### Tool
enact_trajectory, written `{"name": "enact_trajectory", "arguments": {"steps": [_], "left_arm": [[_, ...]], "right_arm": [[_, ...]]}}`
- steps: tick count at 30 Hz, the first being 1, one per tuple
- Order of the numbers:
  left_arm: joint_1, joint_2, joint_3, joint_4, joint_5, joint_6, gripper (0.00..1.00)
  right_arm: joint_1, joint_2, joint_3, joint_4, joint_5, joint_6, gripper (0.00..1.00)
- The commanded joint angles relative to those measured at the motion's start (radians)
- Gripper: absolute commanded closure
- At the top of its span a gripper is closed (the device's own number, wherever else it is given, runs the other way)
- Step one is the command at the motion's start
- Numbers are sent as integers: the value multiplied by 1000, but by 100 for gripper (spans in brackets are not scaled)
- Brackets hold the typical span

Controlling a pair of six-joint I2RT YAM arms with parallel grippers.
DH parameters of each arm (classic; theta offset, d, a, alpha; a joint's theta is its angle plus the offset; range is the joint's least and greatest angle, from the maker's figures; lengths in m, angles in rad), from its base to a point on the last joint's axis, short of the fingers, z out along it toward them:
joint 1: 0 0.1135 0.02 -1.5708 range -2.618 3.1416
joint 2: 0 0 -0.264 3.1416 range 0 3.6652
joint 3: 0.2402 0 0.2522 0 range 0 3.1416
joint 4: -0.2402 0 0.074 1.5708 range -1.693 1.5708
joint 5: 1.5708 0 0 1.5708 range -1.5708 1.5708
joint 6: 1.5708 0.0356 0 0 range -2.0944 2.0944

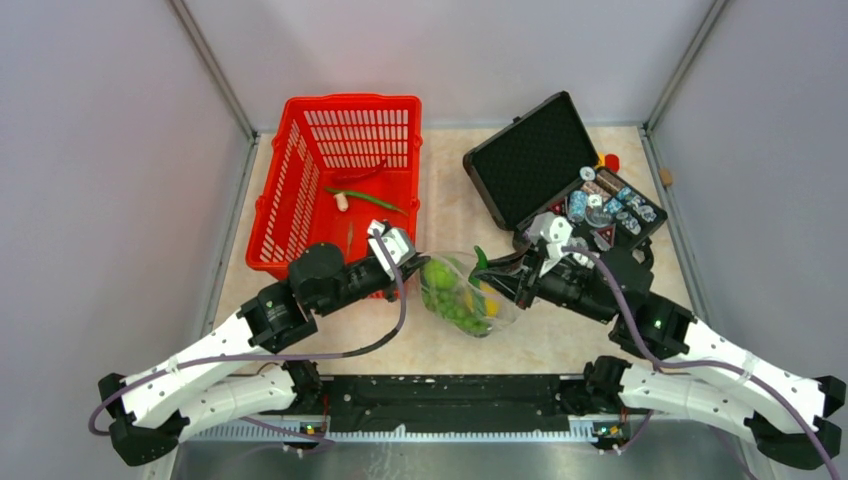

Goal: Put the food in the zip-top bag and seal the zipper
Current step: Adjust the fake vegetable in the zipper food storage bag.

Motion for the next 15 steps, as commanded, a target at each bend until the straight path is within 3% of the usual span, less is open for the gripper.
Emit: {"name": "enact_trajectory", "arguments": {"steps": [1, 7, 11, 15], "left_arm": [[4, -19, 49, 139, -11, -7, 100], [4, -30, 51, 148, -20, -7, 100], [5, -29, 53, 149, -26, -7, 100], [5, -30, 52, 155, -26, -4, 100]], "right_arm": [[13, 3, -15, -45, 43, -59, 100], [13, 21, 19, -175, 39, -196, 100], [13, 80, 52, -251, -113, -263, 100], [13, 172, 94, -337, -163, -285, 100]]}}
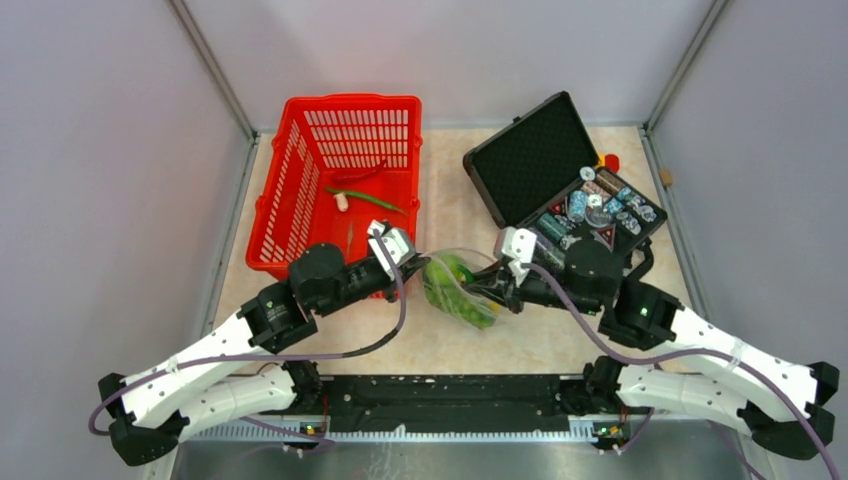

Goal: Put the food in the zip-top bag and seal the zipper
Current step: Adjust the fake vegetable in the zipper food storage bag.

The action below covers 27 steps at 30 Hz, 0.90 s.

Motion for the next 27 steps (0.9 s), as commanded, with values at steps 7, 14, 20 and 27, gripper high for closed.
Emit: {"name": "enact_trajectory", "arguments": {"steps": [7, 14, 20, 27], "left_arm": [[6, -37, 52, 160, 2, 15, 100], [5, -46, 49, 163, 34, 32, 100], [4, -65, 39, 163, 37, 37, 100], [4, -44, 50, 173, 37, 43, 100]], "right_arm": [[11, 209, 152, -277, 7, -56, 100], [-25, 335, 245, -318, 111, 1, 100], [-114, 310, 201, -227, -34, 39, 100], [-113, 484, 319, -422, -155, -86, 100]]}}
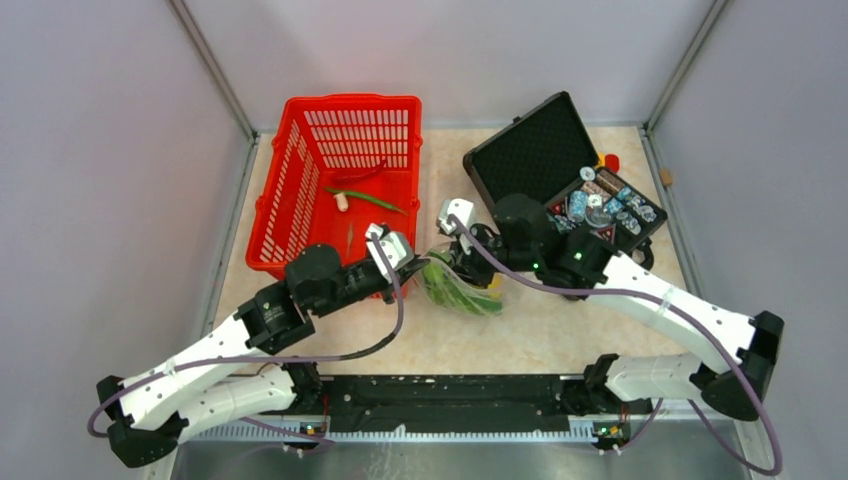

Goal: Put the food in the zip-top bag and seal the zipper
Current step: Adjust the fake vegetable in the zipper food storage bag.

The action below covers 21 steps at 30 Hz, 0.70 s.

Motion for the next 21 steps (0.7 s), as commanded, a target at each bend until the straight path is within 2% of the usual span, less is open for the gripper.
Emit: {"name": "enact_trajectory", "arguments": {"steps": [1, 5, 6, 10, 14, 18, 21], "left_arm": [[5, -25, 51, 178, -5, 17, 100], [4, -26, 55, 174, -12, 17, 100], [5, -25, 56, 175, -11, 16, 100], [4, -20, 61, 174, -16, 16, 100], [5, -19, 57, 177, -24, 10, 100], [4, -19, 58, 180, -31, 9, 100], [5, -14, 58, 186, -28, 10, 100]], "right_arm": [[-8, 92, 45, -183, -97, -90, 100], [-8, 103, 60, -211, -17, -96, 94], [-8, 112, 68, -220, -3, -98, 89], [-8, 64, 75, -187, -29, -78, 59], [-8, -105, 25, -61, -25, -28, 40], [-10, -164, 49, -75, -52, -12, 34], [-10, -179, 54, -84, -11, -4, 32]]}}
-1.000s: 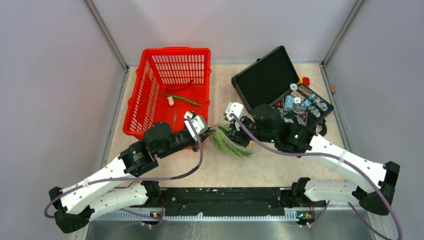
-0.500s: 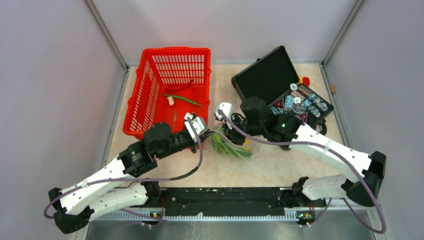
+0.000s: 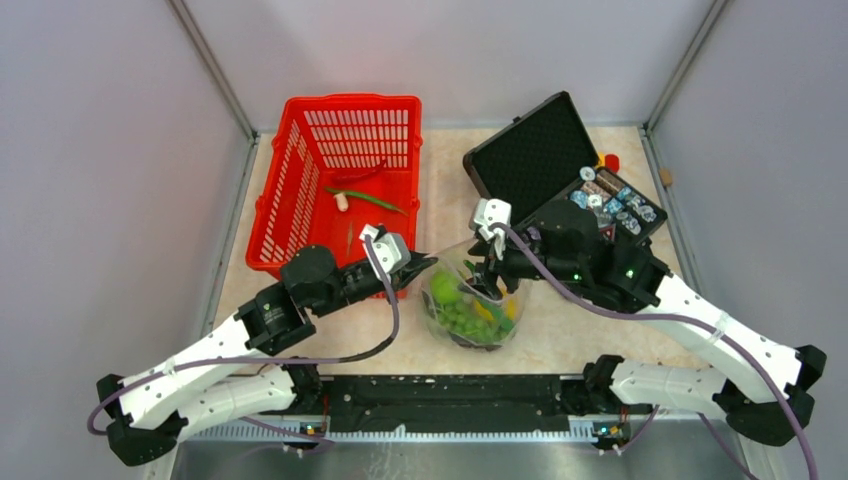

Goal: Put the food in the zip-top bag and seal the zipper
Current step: Adjust the fake vegetable in the zipper food storage bag.

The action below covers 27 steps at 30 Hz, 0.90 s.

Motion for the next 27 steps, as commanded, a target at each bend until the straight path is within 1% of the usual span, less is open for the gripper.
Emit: {"name": "enact_trajectory", "arguments": {"steps": [1, 2, 5, 7, 12, 14, 16, 18, 21, 22, 23, 24, 27], "left_arm": [[14, -13, 56, 113, -59, 14, 100], [15, -11, 56, 113, -58, 13, 100], [14, -9, 53, 117, -53, 6, 100], [14, -11, 50, 124, -48, 2, 100], [16, -3, 53, 130, -24, -8, 100], [16, 9, 53, 131, -16, -25, 100], [15, 25, 56, 131, -21, -50, 100], [14, 34, 55, 153, -24, -68, 100], [15, 38, 47, 184, -37, -86, 100], [15, 41, 47, 188, -41, -88, 100], [15, 46, 50, 188, -43, -87, 100], [16, 51, 53, 187, -45, -87, 100], [15, 62, 59, 190, -41, -86, 100]], "right_arm": [[-6, -46, 31, -9, 24, 31, 32], [-7, -51, 28, -2, 21, 36, 32], [-7, -60, 27, 8, 11, 51, 37], [-6, -62, 29, -3, 29, 52, 38], [-7, -70, 24, 43, 126, 123, 31], [-7, -61, 25, 67, 154, 156, 31], [-7, -51, 34, 72, 214, 188, 36], [-7, -50, 50, 51, 268, 210, 45], [-10, -38, 81, -23, 214, 179, 50], [-10, -30, 98, -58, 200, 177, 50], [-9, -26, 109, -84, 198, 176, 47], [-9, -26, 114, -103, 189, 177, 47], [-10, -35, 111, -119, 157, 177, 49]]}}
